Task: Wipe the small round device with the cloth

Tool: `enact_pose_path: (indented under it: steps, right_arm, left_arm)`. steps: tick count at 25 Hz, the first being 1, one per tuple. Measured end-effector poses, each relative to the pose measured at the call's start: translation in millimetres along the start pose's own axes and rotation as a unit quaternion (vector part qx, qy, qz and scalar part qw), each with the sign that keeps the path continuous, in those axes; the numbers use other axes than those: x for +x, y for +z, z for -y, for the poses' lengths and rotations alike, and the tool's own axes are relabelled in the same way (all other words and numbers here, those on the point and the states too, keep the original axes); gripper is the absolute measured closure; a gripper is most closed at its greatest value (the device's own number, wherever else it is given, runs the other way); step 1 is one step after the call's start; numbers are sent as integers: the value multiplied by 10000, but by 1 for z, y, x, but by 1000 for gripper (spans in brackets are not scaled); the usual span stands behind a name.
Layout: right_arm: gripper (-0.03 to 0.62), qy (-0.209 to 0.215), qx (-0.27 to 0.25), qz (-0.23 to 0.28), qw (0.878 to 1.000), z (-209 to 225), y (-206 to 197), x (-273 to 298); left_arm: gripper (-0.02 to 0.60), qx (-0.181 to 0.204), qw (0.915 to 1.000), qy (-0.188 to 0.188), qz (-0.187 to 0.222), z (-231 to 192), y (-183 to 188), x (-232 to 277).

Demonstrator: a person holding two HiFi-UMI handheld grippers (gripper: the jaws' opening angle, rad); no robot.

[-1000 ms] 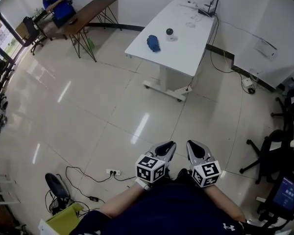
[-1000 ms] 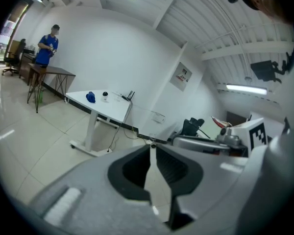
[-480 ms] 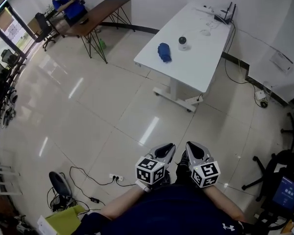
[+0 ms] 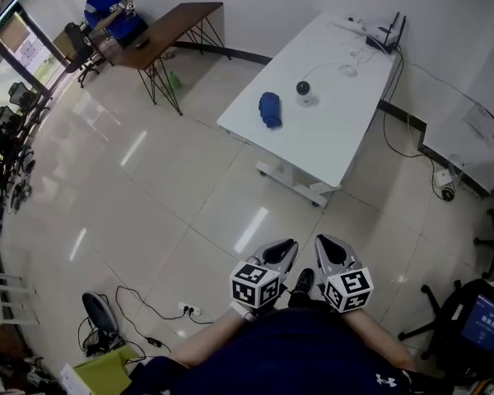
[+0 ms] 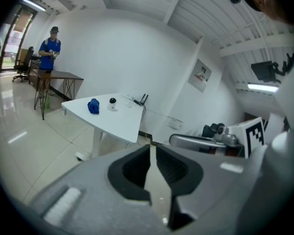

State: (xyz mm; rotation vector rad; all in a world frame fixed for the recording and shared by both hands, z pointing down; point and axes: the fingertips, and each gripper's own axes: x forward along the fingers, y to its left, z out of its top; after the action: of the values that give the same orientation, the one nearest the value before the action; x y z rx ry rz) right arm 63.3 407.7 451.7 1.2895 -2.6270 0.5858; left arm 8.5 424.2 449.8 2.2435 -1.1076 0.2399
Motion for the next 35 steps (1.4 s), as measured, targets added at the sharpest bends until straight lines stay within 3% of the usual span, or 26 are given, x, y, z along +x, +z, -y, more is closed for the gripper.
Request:
enact_pose_path:
  steps: [6, 11, 18, 24, 30, 35]
  right_arm:
    - [582, 16, -65, 148, 9999, 60, 40, 22]
    - [582, 95, -48, 150, 9998, 77, 53, 45]
    - [582, 55, -43, 90, 9999, 104, 65, 84]
    - [582, -267, -111, 109, 9995, 137, 87, 133]
    - [582, -635, -123, 9, 9979, 165, 120, 201]
    - [582, -809, -80, -209, 9965, 178, 135, 253]
  left_arm:
    - [541, 118, 9996, 120, 217, -1, 48, 49]
    - [541, 122, 9995, 209, 213, -15, 65, 67]
    - [541, -114, 9989, 182, 414, -51, 104, 99]
    - [541, -31, 9987, 55, 502, -103, 146, 136]
    - [489, 59, 9997, -134, 213, -173, 192, 181]
    - [486, 171, 9993, -180, -268, -222, 207, 218]
